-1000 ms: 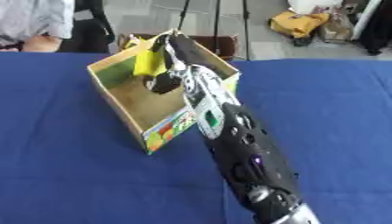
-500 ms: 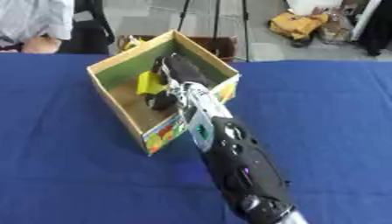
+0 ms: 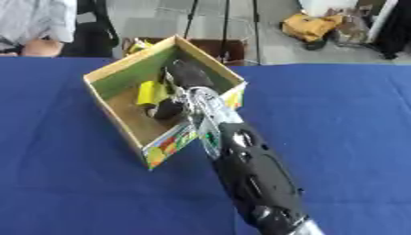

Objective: Pick up objects on the table and place them in the box.

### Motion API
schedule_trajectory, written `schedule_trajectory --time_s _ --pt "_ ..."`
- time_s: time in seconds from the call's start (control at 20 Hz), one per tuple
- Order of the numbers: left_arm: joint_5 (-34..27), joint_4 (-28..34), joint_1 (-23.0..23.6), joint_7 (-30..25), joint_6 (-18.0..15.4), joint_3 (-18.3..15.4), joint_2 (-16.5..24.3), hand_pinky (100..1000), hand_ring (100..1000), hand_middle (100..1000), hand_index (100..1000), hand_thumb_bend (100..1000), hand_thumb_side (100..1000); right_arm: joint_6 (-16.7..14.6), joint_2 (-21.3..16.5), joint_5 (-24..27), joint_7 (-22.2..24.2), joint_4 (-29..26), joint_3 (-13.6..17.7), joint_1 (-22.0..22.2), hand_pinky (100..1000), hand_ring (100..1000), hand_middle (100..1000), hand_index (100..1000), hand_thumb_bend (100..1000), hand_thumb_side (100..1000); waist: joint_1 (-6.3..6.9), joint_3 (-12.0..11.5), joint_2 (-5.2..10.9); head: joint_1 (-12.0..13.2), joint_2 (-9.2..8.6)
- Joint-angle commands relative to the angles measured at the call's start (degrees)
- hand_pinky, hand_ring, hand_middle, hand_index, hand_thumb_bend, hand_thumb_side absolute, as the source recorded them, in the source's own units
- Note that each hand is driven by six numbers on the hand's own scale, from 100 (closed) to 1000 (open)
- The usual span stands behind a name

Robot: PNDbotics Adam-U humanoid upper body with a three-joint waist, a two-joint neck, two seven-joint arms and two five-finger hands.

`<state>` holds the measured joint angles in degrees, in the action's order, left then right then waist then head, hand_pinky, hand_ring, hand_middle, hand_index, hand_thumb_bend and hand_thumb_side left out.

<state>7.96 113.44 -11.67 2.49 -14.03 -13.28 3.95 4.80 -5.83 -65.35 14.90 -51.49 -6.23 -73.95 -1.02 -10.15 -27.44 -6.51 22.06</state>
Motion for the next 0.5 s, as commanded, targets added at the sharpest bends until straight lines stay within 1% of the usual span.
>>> schedule_trajectory --time_s 0.05,0.25,0.5 --pt "-0.31 1.16 -0.18 -0.1 -0.02 -0.17 0.67 272 473 557 885 341 955 -1.44 -0.58 -0.97 2.33 -1.53 0.2 -1.36 847 941 744 695 532 495 0.4 0.06 2.15 0.21 -0.49" --pt "-0.45 1.16 -0.09 -0.04 0.03 -0.2 0.85 273 473 557 884 341 956 -2.13 -0.78 -0.81 3.64 -2.55 0.51 -1.39 857 956 770 744 562 551 0.44 0.19 2.66 0.3 -0.45" --pt "-0.62 1.16 0.06 0.05 0.12 -0.25 1.03 274 474 557 884 339 957 -2.4 -1.04 -0.18 3.94 -3.41 0.69 -1.48 861 960 772 760 573 591 0.57 0.4 3.24 0.37 -0.41"
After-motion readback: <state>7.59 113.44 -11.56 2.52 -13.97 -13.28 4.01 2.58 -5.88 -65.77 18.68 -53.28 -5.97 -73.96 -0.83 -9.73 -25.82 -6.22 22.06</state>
